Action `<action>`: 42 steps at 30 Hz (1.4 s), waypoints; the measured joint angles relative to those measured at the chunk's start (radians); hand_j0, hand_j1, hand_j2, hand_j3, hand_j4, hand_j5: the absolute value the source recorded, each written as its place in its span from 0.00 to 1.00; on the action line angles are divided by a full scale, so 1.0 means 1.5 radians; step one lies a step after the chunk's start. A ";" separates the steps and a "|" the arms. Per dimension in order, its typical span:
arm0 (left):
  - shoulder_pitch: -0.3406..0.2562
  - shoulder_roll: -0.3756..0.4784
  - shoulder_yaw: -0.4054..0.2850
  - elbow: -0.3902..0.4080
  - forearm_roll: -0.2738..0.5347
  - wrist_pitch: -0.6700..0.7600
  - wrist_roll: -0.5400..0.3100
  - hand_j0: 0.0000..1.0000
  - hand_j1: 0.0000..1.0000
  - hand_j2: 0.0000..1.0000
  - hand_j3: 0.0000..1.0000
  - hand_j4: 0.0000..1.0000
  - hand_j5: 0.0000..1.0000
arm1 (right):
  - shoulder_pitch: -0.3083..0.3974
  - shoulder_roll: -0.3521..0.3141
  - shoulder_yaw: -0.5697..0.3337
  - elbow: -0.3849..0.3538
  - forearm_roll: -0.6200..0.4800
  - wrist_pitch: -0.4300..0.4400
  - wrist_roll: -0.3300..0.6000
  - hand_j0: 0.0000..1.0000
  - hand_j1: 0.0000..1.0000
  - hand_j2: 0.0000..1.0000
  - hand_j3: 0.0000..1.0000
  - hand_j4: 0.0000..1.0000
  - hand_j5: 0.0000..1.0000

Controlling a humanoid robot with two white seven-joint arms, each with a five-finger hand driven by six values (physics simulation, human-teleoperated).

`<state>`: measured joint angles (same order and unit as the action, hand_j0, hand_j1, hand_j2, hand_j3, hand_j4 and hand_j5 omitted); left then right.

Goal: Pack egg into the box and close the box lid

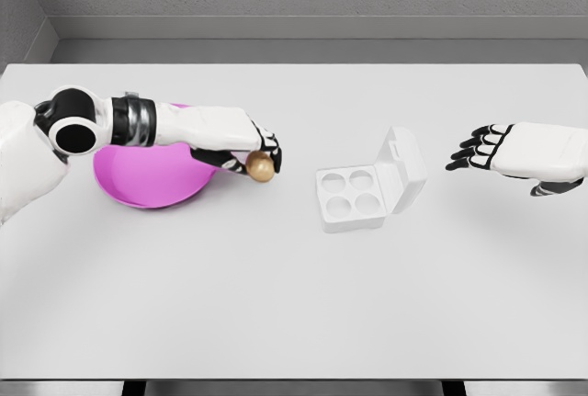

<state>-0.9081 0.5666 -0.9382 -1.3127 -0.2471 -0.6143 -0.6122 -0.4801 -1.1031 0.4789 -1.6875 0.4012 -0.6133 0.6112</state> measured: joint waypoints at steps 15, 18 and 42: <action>-0.002 -0.147 -0.003 0.010 -0.042 -0.001 0.000 0.41 0.41 0.41 0.41 0.41 0.41 | 0.000 0.000 0.000 0.000 0.000 0.000 0.000 1.00 1.00 1.00 1.00 1.00 1.00; -0.004 -0.174 -0.003 0.033 -0.073 0.000 0.000 0.41 0.41 0.41 0.41 0.41 0.41 | 0.000 0.000 0.000 0.000 0.000 0.000 0.000 1.00 1.00 1.00 1.00 1.00 1.00; -0.026 -0.260 -0.003 0.157 -0.160 0.125 0.020 0.41 0.41 0.41 0.41 0.41 0.41 | 0.000 0.000 0.000 0.000 0.000 0.000 0.000 1.00 1.00 1.00 1.00 1.00 1.00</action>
<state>-0.9465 0.1759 -0.9433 -1.0765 -0.4866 -0.4274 -0.5826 -0.4801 -1.1031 0.4788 -1.6874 0.4013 -0.6133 0.6112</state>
